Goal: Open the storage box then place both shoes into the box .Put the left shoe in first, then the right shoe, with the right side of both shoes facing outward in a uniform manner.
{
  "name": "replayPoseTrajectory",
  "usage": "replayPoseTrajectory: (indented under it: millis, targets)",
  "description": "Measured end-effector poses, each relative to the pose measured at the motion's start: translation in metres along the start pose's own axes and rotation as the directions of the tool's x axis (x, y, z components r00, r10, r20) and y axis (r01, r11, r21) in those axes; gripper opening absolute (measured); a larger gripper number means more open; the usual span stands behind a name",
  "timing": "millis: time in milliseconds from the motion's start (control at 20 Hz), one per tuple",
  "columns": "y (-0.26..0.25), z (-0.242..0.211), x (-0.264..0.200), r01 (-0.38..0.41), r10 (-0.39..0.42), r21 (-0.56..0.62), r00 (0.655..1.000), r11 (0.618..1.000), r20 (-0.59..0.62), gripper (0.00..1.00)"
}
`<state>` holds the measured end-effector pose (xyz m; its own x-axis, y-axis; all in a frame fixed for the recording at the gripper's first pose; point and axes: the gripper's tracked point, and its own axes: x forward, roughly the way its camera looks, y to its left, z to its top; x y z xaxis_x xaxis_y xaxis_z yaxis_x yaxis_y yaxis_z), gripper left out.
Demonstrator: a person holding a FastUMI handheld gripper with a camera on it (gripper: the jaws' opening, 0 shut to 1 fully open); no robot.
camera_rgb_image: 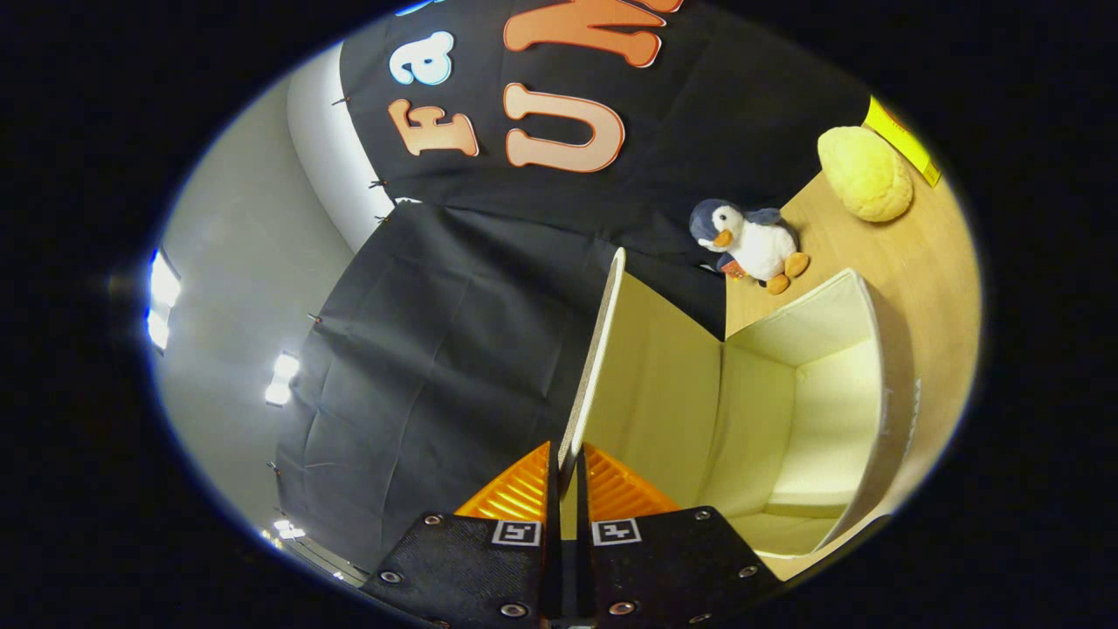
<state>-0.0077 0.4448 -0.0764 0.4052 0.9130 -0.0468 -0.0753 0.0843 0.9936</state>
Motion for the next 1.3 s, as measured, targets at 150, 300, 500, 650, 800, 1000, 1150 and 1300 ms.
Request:
replayPoseTrajectory:
  millis: [150, 300, 500, 650, 800, 1000, 1150, 1300]
  targets:
    - [0.008, -0.007, 0.028, -0.007, 0.007, 0.009, 1.000, 1.000, -0.005, 0.07]
    - [0.013, -0.010, 0.056, 0.011, -0.011, 0.001, 1.000, 1.000, 0.015, 0.08]
    - [0.021, -0.021, 0.080, 0.031, -0.031, -0.035, 1.000, 0.999, 0.002, 0.11]
    - [0.028, -0.025, 0.083, 0.034, -0.033, -0.054, 0.999, 0.998, 0.017, 0.29]
    - [0.020, -0.020, 0.067, 0.078, -0.074, -0.119, 0.997, 0.990, 0.035, 0.50]
    - [-0.010, -0.009, 0.029, 0.191, -0.178, -0.239, 0.981, 0.952, 0.074, 0.71]
    - [-0.040, -0.002, -0.008, 0.301, -0.283, -0.327, 0.954, 0.896, 0.102, 0.94]
    - [-0.066, 0.012, -0.045, 0.401, -0.372, -0.388, 0.916, 0.830, 0.151, 0.97]
